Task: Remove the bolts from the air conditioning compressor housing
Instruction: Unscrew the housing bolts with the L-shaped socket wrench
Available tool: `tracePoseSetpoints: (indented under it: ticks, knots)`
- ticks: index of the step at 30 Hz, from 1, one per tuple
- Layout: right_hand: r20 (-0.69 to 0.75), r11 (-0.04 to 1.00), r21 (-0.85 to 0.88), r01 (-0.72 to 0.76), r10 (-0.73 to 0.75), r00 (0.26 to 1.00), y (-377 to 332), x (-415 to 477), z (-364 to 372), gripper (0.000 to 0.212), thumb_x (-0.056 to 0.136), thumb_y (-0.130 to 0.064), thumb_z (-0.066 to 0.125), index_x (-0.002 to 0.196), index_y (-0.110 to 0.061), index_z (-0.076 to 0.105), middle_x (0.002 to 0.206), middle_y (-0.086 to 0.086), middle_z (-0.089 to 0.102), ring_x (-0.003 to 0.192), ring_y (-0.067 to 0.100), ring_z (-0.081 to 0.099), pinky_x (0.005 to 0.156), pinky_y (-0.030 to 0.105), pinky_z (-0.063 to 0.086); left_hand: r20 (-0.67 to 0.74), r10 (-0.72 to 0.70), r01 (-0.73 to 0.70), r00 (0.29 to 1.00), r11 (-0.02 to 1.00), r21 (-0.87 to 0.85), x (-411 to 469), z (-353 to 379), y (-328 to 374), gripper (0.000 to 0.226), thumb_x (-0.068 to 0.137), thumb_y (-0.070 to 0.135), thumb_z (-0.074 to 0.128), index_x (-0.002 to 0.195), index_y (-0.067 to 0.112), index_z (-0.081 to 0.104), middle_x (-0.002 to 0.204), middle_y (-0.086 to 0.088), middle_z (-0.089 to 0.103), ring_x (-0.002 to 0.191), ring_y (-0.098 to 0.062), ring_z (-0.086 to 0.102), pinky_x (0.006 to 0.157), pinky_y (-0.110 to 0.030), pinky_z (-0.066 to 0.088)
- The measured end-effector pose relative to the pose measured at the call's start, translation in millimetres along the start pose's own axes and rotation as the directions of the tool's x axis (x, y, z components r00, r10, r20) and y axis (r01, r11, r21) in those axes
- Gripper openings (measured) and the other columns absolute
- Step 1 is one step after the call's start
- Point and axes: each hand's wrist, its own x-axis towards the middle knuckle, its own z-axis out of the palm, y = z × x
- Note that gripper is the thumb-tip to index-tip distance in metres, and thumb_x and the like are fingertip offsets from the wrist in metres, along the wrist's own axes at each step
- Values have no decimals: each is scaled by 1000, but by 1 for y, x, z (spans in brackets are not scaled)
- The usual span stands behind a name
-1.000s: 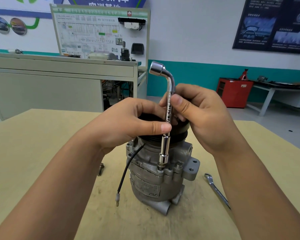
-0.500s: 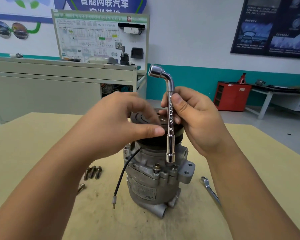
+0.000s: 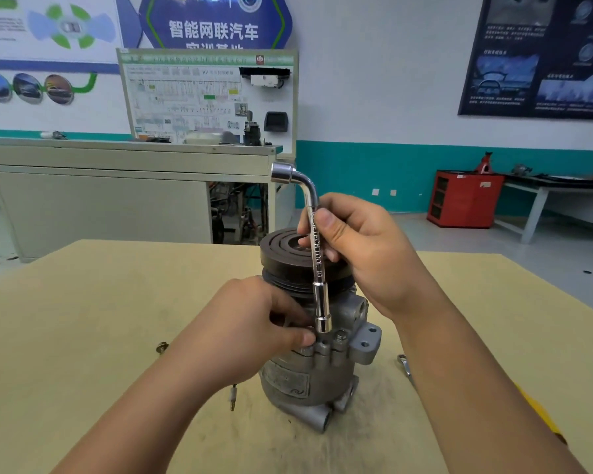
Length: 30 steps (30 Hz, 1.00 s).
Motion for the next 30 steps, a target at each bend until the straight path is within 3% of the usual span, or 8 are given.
tracePoseSetpoints:
  ticks: [4,7,11,14,17,21,25,30]
  knots:
    - [7,1000,-1,-3,3,1000,0,0,0,26,89,-27,47,76,-34,68,75,-3,59,61,10,47,72,29,46,-53,-10,6,999,997,-74,-1,2,2,4,77,32,77,76,35,74,41,28,48,46,10,46,44,-8,32]
    - [0,1000,2,-7,7,1000,1,0,-1,26,88,-28,47,74,-35,68,73,-10,62,64,4,55,72,21,49,-108,-23,9,994,992,-127,-2,1,2,17,75,31,78,64,38,67,40,25,49,45,10,47,43,-8,32]
    - [-1,1000,-27,-11,11,1000,1,0,-2,25,88,-30,47,77,-36,68,74,-5,59,63,11,49,73,30,49,-175,-70,31,982,975,-219,-7,-10,-1,13,73,31,79,63,32,72,39,15,47,35,0,42,36,-10,28]
    - [-7,999,-33,-13,13,1000,1,0,-1,25,88,-29,47,75,-34,68,74,-2,59,61,8,47,69,22,46,-226,-150,90,962,963,-254,-13,-28,-16,13,70,37,79,61,31,72,38,8,45,31,-6,33,34,-12,23]
    - [-11,1000,-5,-25,25,1000,-1,1,-2,26,87,-28,47,73,-33,68,73,-5,60,60,4,47,65,18,45,-180,-267,260,947,964,-61,-19,-41,-44,17,71,43,77,60,31,71,47,12,58,43,-6,48,40,-15,34]
    - [-20,998,-47,-30,29,999,-1,1,-2,24,88,-27,47,73,-27,66,73,-1,60,58,4,45,62,16,43,-62,-411,410,909,862,299,-19,-32,-90,21,77,44,73,71,24,73,70,3,70,62,-7,59,50,-17,38]
    - [-46,999,-34,-19,17,999,-2,0,-5,26,97,-14,45,79,-20,63,71,-2,59,55,-2,47,61,11,43,-57,-475,458,878,801,384,-16,-10,-120,20,77,41,74,77,21,71,69,7,68,63,-5,59,48,-14,38]
    - [-66,999,-33,-20,17,998,-1,-1,-5,28,97,-13,45,78,-21,64,65,-11,61,54,0,44,60,11,43,-151,-466,483,872,772,412,-10,12,-140,22,79,42,70,83,20,65,77,6,64,77,-11,62,64,-23,48]
